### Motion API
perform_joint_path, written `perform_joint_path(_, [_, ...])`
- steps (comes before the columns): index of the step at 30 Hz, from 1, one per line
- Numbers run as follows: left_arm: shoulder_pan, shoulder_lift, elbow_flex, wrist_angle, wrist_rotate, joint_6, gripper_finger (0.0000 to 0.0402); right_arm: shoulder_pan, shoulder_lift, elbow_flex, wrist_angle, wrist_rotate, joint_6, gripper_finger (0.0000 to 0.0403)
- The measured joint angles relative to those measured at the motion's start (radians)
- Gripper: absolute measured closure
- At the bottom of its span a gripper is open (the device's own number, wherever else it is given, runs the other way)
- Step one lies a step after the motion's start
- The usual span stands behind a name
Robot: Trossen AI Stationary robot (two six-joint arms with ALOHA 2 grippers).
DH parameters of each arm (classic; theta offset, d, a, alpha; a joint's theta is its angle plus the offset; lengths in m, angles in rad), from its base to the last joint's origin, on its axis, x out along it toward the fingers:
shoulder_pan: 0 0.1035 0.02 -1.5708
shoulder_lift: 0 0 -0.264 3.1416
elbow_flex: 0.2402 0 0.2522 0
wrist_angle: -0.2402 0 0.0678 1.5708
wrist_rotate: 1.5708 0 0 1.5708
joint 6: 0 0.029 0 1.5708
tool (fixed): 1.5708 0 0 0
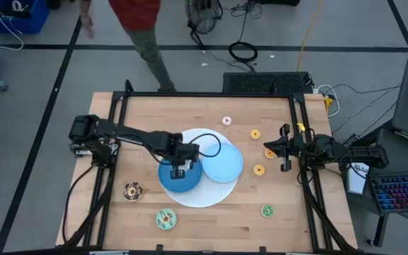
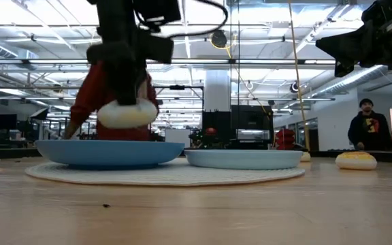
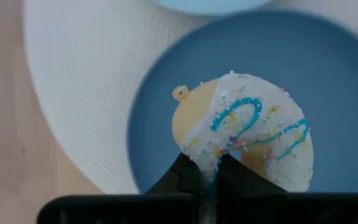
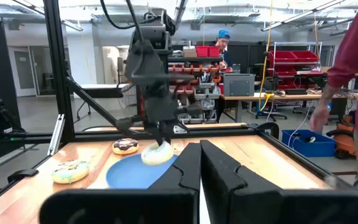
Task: Pick & Place donuts
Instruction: Put the large white donut on the blue plate
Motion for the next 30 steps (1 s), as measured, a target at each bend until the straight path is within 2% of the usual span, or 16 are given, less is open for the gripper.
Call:
perform_joint_path(5, [0.023,0.058,-0.027,0.035,0.023,-0.001,0.0377,0.000,0.000,0.000,0.001,0.000,0.000,0.0403])
perform_joint_path(9, [0.040,0.082,-0.028,0.041,0.130,-0.003,0.0379,0.000,0.000,0.000,0.001,0.000,0.000,0.0403])
perform_joint_path(11, [0.046,0.085,-0.028,0.041,0.152,-0.006,0.0370,0.000,0.000,0.000,0.000,0.000,0.000,0.0403])
perform_joint_path(18, [0.049,0.065,-0.027,0.045,0.091,-0.028,0.0318,0.000,0.000,0.000,0.000,0.000,0.000,0.0403])
perform_joint_path(24, [0.049,0.063,-0.027,0.042,0.082,-0.030,0.0281,0.000,0.000,0.000,0.000,0.000,0.000,0.0403])
perform_joint_path(30, [0.049,0.063,-0.027,0.040,0.002,-0.038,0.0227,0.000,0.000,0.000,0.000,0.000,0.000,0.0403])
